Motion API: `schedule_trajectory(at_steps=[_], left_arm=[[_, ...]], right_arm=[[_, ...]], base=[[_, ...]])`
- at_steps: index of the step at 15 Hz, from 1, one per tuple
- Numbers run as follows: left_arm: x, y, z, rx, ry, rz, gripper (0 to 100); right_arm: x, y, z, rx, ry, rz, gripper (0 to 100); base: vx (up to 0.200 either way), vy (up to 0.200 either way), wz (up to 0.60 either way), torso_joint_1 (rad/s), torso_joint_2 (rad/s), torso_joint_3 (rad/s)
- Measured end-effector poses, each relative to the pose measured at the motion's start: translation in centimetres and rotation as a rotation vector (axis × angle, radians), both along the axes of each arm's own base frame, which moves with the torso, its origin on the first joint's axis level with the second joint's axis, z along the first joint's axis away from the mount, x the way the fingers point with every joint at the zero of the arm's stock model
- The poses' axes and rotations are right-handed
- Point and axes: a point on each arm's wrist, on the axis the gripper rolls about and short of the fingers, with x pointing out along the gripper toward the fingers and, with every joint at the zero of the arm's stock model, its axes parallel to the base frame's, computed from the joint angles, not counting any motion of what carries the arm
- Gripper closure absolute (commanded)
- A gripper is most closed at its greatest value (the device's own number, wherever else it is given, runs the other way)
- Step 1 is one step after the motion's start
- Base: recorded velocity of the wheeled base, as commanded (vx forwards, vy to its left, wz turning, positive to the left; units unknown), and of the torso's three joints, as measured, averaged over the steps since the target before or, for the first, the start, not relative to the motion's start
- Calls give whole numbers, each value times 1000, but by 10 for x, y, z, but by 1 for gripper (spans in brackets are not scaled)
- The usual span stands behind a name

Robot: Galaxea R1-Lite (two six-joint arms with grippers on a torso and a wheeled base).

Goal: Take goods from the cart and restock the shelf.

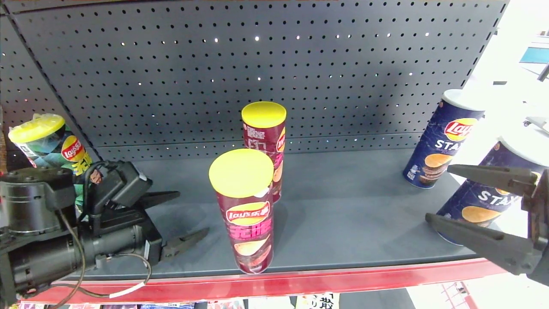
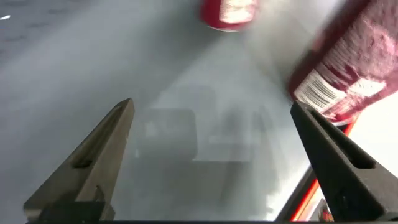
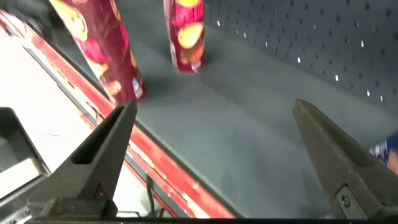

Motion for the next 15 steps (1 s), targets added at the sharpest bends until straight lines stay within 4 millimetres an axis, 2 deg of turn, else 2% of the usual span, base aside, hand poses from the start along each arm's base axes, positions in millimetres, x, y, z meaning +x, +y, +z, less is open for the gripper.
schedule_trajectory(at_steps=[4,8,10,12,15], left_arm=[[-40,19,25,-50,-43,296,0],[-94,38,31,-27,-62,499,0],[-122,47,27,-43,-90,573,0],[-149,56,14,-10,-56,615,0],[-179,64,2,42,-91,627,0]], right_arm=[[-32,-25,-20,-4,-38,-160,0],[-69,-59,-46,-53,-21,-483,0],[-83,-69,-54,-55,-13,-619,0],[-91,-74,-60,-48,-17,-733,0],[-96,-76,-64,-48,-22,-794,0]], base=[[0,0,0,0,0,0],[0,0,0,0,0,0],[0,0,0,0,0,0],[0,0,0,0,0,0],[0,0,0,0,0,0]])
